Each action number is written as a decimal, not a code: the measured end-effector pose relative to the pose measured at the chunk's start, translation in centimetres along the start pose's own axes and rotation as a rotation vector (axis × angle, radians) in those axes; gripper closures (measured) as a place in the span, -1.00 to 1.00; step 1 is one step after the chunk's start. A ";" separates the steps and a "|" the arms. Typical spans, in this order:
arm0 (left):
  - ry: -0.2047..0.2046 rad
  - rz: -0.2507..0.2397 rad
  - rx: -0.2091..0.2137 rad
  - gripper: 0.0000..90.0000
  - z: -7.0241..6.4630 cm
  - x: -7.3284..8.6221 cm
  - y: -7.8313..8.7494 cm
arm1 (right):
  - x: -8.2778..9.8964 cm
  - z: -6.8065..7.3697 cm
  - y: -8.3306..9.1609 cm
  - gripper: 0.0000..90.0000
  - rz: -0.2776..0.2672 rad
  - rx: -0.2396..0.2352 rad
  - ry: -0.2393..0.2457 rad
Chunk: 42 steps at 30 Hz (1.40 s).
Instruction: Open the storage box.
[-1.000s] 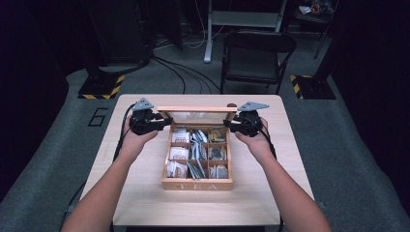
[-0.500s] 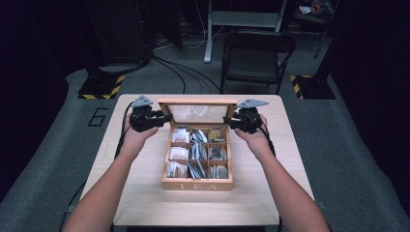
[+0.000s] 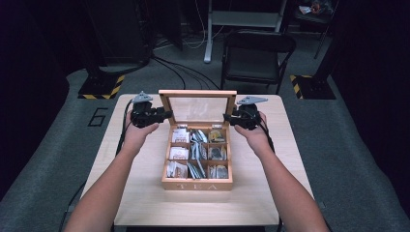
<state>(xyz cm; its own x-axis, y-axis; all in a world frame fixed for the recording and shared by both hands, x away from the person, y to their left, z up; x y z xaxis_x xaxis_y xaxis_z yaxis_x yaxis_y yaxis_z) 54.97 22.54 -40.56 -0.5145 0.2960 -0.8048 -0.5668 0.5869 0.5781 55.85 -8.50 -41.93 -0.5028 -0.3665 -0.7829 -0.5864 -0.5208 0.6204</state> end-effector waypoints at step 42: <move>0.119 0.035 -0.004 0.44 2.0 0.6 -2.8 | -1.4 -1.9 -1.5 0.45 0.025 -0.011 -0.065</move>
<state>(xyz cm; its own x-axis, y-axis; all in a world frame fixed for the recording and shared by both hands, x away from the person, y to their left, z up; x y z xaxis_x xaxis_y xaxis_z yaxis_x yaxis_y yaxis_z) 57.50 22.55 -42.95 -0.6070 0.2245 -0.7623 -0.5496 0.5743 0.6068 58.65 -8.61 -41.87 -0.5574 -0.3286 -0.7625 -0.5664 -0.5210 0.6385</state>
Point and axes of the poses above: each handheld gripper's, and its own axes: y roughly backward along the jaws, x roughly out of its underside, z roughly to its left, the point moved 5 cm from there along -y, roughly forward along the jaws, and after that the axes turned 8 degrees about z, right-handed, at the moved point
